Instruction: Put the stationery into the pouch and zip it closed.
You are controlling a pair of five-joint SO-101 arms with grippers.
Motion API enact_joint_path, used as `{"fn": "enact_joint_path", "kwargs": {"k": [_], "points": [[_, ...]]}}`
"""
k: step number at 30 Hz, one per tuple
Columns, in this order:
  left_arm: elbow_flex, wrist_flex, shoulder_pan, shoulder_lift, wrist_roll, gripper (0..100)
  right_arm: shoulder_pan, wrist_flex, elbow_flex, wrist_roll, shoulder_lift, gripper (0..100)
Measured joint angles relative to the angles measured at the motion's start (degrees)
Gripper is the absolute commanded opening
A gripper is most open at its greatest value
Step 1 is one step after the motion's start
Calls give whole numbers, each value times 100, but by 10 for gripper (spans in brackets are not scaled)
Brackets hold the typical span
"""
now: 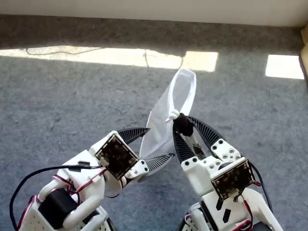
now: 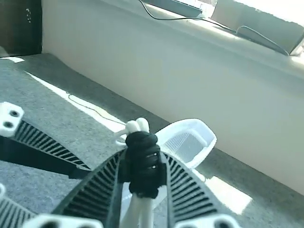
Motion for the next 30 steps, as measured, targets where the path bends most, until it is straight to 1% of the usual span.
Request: {"fn": "enact_joint_path", "kwargs": {"k": [2,5,12,17,22,26,30], "points": [[246,-308,35,35,0,273,-229,123,-9,0,0,5],[457,-703,44,70,0,244,-448,220,-9,0,-9,5],[466,-1178,79,62,18,192,-510,255,-9,0,-9,5],[466,-1248,97,62,18,134,-510,352,-9,0,-9,5],[466,-1248,105,53,18,7,-510,352,-9,0,-9,5],[466,-1248,105,44,18,6,-422,352,-9,0,-9,5],[466,-1240,105,62,18,6,123,176,-9,0,-9,5]]}}
